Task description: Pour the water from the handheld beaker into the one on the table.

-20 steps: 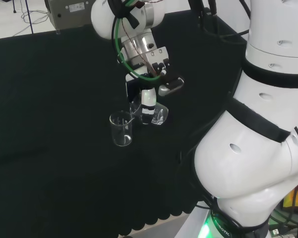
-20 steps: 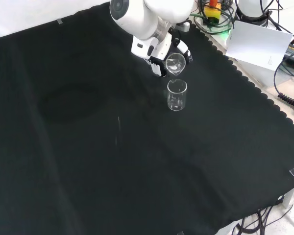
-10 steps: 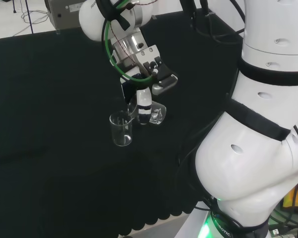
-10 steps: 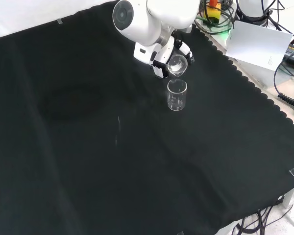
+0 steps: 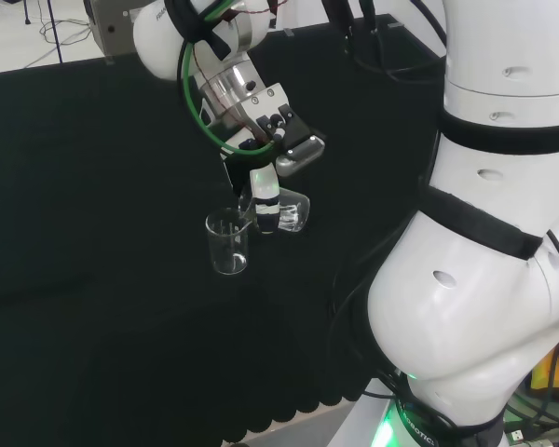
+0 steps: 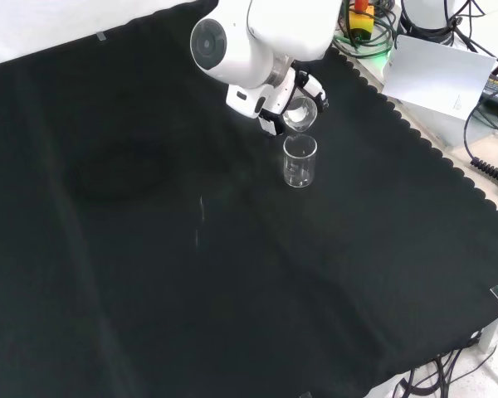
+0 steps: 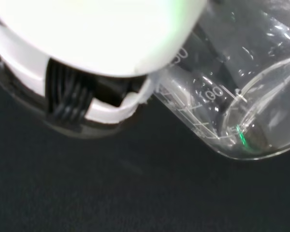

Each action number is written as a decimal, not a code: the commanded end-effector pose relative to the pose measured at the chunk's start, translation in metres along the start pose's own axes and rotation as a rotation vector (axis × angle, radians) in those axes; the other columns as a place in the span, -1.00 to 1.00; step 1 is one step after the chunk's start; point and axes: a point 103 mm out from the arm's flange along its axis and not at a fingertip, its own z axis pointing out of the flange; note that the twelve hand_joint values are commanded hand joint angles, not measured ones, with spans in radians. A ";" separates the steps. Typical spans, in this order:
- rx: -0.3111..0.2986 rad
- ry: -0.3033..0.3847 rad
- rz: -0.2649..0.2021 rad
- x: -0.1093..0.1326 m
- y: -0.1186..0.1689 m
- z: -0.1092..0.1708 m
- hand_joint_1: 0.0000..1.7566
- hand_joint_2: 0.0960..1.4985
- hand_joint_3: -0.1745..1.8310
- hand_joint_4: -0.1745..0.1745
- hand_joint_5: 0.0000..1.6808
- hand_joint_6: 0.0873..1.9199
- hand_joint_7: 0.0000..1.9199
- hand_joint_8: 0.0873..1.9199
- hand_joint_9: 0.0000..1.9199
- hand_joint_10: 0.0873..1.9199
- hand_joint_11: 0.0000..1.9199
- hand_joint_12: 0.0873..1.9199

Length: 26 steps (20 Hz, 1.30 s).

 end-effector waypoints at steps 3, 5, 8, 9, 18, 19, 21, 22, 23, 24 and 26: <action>0.031 -0.040 0.028 0.004 0.000 -0.003 0.67 -0.71 0.33 -1.00 0.53 -0.21 0.43 -0.26 0.91 -1.00 0.38 -0.41; 0.035 -0.044 0.033 0.004 -0.001 -0.005 0.67 -0.71 0.32 -1.00 0.53 -0.21 0.43 -0.26 0.91 -1.00 0.38 -0.41; 0.044 -0.056 0.039 0.005 -0.001 -0.008 0.67 -0.71 0.32 -1.00 0.53 -0.21 0.43 -0.26 0.91 -1.00 0.38 -0.41; 0.048 -0.062 0.041 0.005 -0.001 -0.009 0.67 -0.71 0.32 -1.00 0.53 -0.21 0.43 -0.26 0.91 -1.00 0.38 -0.41; 0.084 -0.116 0.073 0.010 0.000 -0.013 0.67 -0.71 0.32 -1.00 0.53 -0.21 0.43 -0.26 0.91 -1.00 0.38 -0.41; 0.087 -0.117 0.075 0.010 0.000 -0.013 0.67 -0.71 0.32 -1.00 0.52 -0.21 0.43 -0.26 0.91 -1.00 0.38 -0.41; 0.088 -0.120 0.077 0.011 0.000 -0.014 0.67 -0.71 0.32 -1.00 0.52 -0.21 0.43 -0.26 0.91 -1.00 0.38 -0.41; 0.090 -0.120 0.078 0.012 0.000 -0.014 0.67 -0.71 0.32 -1.00 0.52 -0.21 0.43 -0.26 0.91 -1.00 0.38 -0.41; 0.095 -0.123 0.079 0.012 0.000 -0.015 0.67 -0.71 0.32 -1.00 0.52 -0.21 0.43 -0.26 0.91 -1.00 0.37 -0.41; 0.097 -0.123 0.080 0.013 0.000 -0.015 0.67 -0.71 0.32 -1.00 0.52 -0.21 0.43 -0.26 0.91 -1.00 0.37 -0.41; 0.100 -0.137 0.084 0.016 0.001 -0.015 0.67 -0.71 0.32 -1.00 0.52 -0.21 0.43 -0.25 0.91 -1.00 0.37 -0.41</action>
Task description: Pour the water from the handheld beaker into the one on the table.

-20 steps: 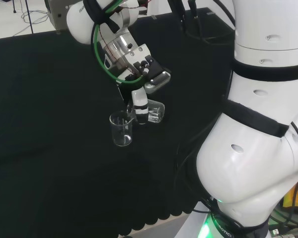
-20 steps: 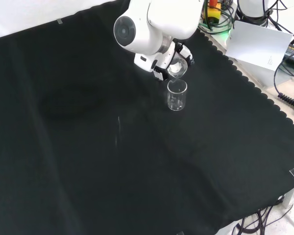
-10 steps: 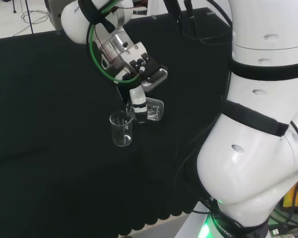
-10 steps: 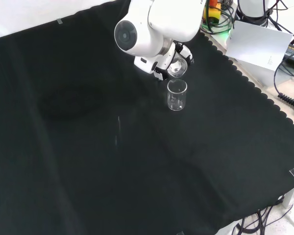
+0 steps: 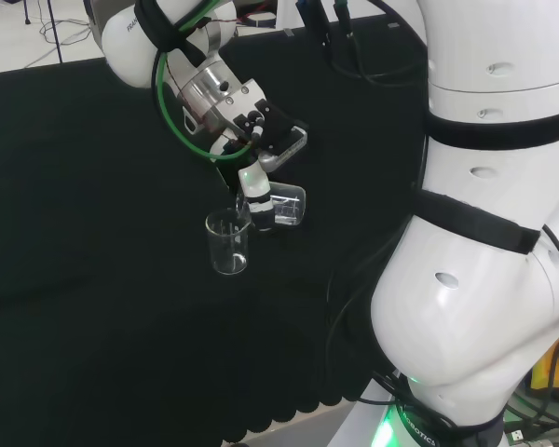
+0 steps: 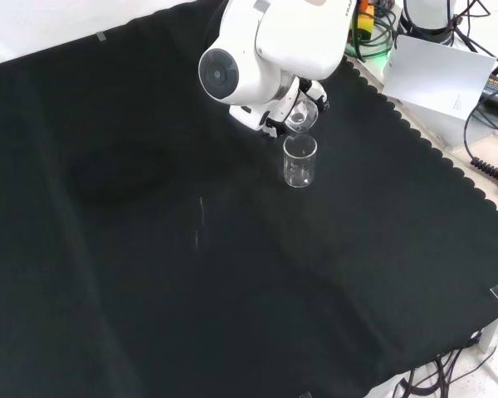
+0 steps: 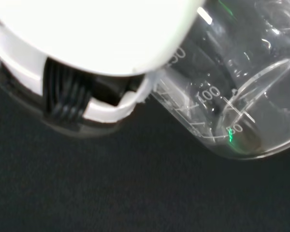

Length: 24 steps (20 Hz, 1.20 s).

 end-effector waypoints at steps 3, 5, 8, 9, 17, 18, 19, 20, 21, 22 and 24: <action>0.011 -0.025 0.009 0.008 0.001 -0.003 0.67 -0.71 0.32 -1.00 0.52 -0.21 0.43 -0.25 0.91 -1.00 0.37 -0.41; 0.014 -0.031 0.013 0.010 0.001 -0.005 0.67 -0.70 0.32 -1.00 0.52 -0.21 0.43 -0.25 0.91 -1.00 0.37 -0.40; 0.026 -0.033 0.015 0.012 0.002 -0.007 0.67 -0.70 0.32 -1.00 0.52 -0.21 0.42 -0.25 0.91 -1.00 0.37 -0.40; 0.029 -0.038 0.018 0.012 0.002 -0.007 0.67 -0.70 0.32 -1.00 0.52 -0.21 0.42 -0.25 0.91 -1.00 0.37 -0.40; 0.064 -0.059 0.042 0.015 0.003 -0.011 0.67 -0.71 0.32 -1.00 0.53 -0.21 0.43 -0.26 0.91 -1.00 0.37 -0.40; 0.067 -0.059 0.043 0.014 0.003 -0.011 0.67 -0.71 0.32 -1.00 0.53 -0.21 0.43 -0.26 0.91 -1.00 0.38 -0.40; 0.071 -0.059 0.045 0.014 0.003 -0.011 0.67 -0.71 0.32 -1.00 0.53 -0.21 0.43 -0.26 0.91 -1.00 0.38 -0.40; 0.075 -0.060 0.048 0.014 0.003 -0.012 0.67 -0.71 0.32 -1.00 0.53 -0.21 0.43 -0.26 0.91 -1.00 0.38 -0.40; 0.078 -0.057 0.051 0.014 0.003 -0.012 0.67 -0.71 0.32 -1.00 0.53 -0.21 0.43 -0.26 0.91 -1.00 0.38 -0.40; 0.084 -0.058 0.054 0.014 0.003 -0.012 0.67 -0.71 0.32 -1.00 0.53 -0.21 0.43 -0.26 0.91 -1.00 0.38 -0.39; 0.093 -0.062 0.061 0.013 0.002 -0.013 0.67 -0.71 0.32 -1.00 0.53 -0.21 0.43 -0.26 0.91 -1.00 0.38 -0.39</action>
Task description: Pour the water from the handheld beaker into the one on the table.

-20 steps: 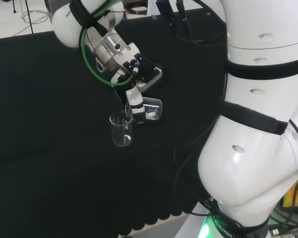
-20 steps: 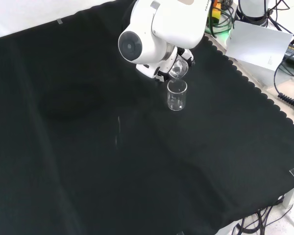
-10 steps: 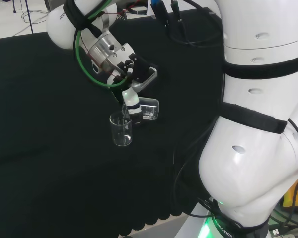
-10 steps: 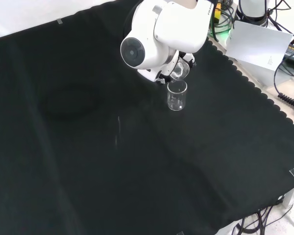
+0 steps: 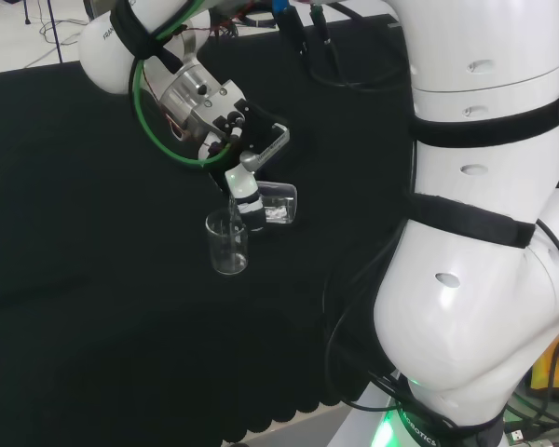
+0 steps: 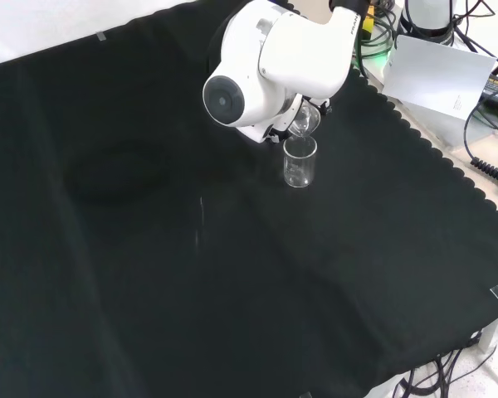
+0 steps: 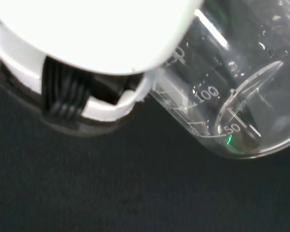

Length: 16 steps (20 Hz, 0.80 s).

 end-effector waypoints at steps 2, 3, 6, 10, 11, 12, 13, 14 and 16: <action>0.026 -0.005 0.021 -0.001 -0.001 -0.002 0.67 -0.71 0.33 -1.00 0.53 -0.22 0.43 -0.26 0.91 -1.00 0.38 -0.39; 0.030 -0.007 0.024 -0.001 -0.001 -0.003 0.67 -0.71 0.33 -1.00 0.53 -0.22 0.43 -0.26 0.91 -1.00 0.38 -0.39; 0.037 -0.011 0.027 0.001 -0.002 -0.004 0.67 -0.71 0.33 -1.00 0.53 -0.22 0.43 -0.26 0.91 -1.00 0.38 -0.39; 0.050 -0.024 0.029 0.004 -0.003 -0.006 0.67 -0.72 0.33 -1.00 0.53 -0.21 0.43 -0.25 0.91 -1.00 0.38 -0.39; 0.056 -0.026 0.029 0.005 -0.003 -0.006 0.67 -0.72 0.33 -1.00 0.53 -0.21 0.43 -0.25 0.92 -1.00 0.38 -0.39; 0.067 -0.030 0.030 0.006 -0.003 -0.006 0.67 -0.72 0.33 -1.00 0.53 -0.21 0.43 -0.25 0.92 -1.00 0.38 -0.39; 0.070 -0.031 0.031 0.006 -0.003 -0.007 0.67 -0.72 0.33 -1.00 0.53 -0.21 0.43 -0.25 0.92 -1.00 0.38 -0.39; 0.071 -0.033 0.033 0.006 -0.003 -0.007 0.67 -0.72 0.33 -1.00 0.53 -0.21 0.43 -0.25 0.92 -1.00 0.38 -0.39; 0.073 -0.035 0.037 0.007 -0.003 -0.008 0.67 -0.72 0.33 -1.00 0.53 -0.21 0.43 -0.26 0.92 -1.00 0.38 -0.38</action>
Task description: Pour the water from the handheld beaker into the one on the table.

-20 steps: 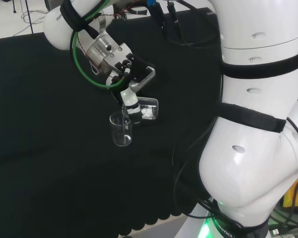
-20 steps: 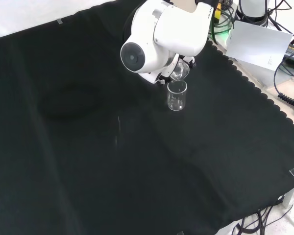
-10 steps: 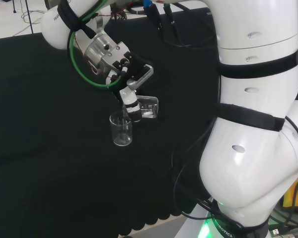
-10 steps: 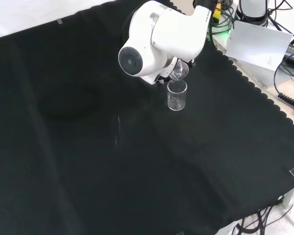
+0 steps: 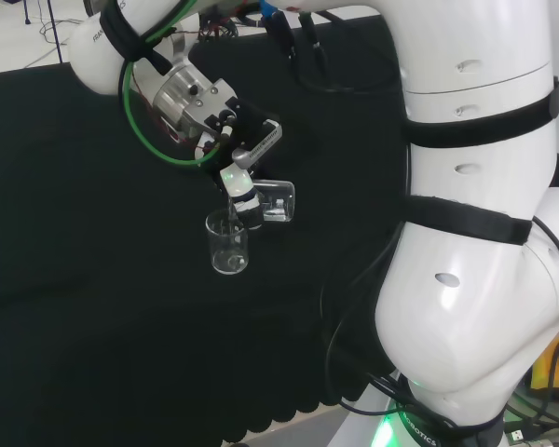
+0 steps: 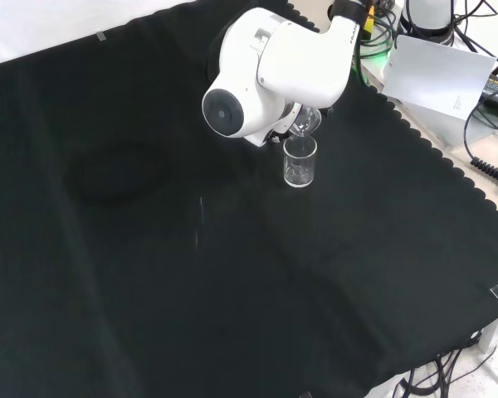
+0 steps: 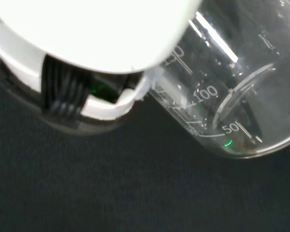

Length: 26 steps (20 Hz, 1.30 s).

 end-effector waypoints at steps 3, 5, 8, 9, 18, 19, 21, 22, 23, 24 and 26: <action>-0.007 -0.012 0.017 0.002 -0.003 -0.004 0.67 -0.72 0.34 -1.00 0.53 -0.22 0.43 -0.26 0.92 -1.00 0.38 -0.38; -0.008 -0.012 0.020 0.002 -0.003 -0.005 0.67 -0.72 0.34 -1.00 0.53 -0.22 0.44 -0.26 0.92 -1.00 0.38 -0.38; -0.003 -0.019 0.026 0.004 -0.004 -0.007 0.67 -0.72 0.34 -1.00 0.53 -0.22 0.44 -0.26 0.92 -1.00 0.38 -0.38; 0.001 -0.020 0.029 0.004 -0.004 -0.008 0.67 -0.73 0.34 -1.00 0.53 -0.22 0.44 -0.26 0.92 -1.00 0.38 -0.38; 0.041 -0.029 0.057 0.006 -0.004 -0.010 0.67 -0.73 0.34 -1.00 0.53 -0.22 0.44 -0.27 0.92 -1.00 0.38 -0.38; 0.042 -0.030 0.059 0.006 -0.004 -0.010 0.67 -0.73 0.34 -1.00 0.53 -0.22 0.44 -0.27 0.92 -1.00 0.38 -0.38; 0.043 -0.033 0.063 0.006 -0.005 -0.010 0.67 -0.73 0.34 -1.00 0.53 -0.22 0.44 -0.27 0.92 -1.00 0.38 -0.38; 0.044 -0.035 0.067 0.006 -0.005 -0.010 0.67 -0.73 0.34 -1.00 0.53 -0.22 0.44 -0.27 0.92 -1.00 0.38 -0.38; 0.040 -0.036 0.073 0.006 -0.006 -0.010 0.67 -0.73 0.34 -1.00 0.53 -0.22 0.44 -0.27 0.92 -1.00 0.38 -0.38; 0.038 -0.039 0.083 0.006 -0.006 -0.011 0.67 -0.73 0.34 -1.00 0.53 -0.22 0.44 -0.27 0.92 -1.00 0.38 -0.38; 0.039 -0.039 0.091 0.006 -0.007 -0.011 0.67 -0.73 0.34 -1.00 0.53 -0.23 0.44 -0.27 0.92 -1.00 0.38 -0.38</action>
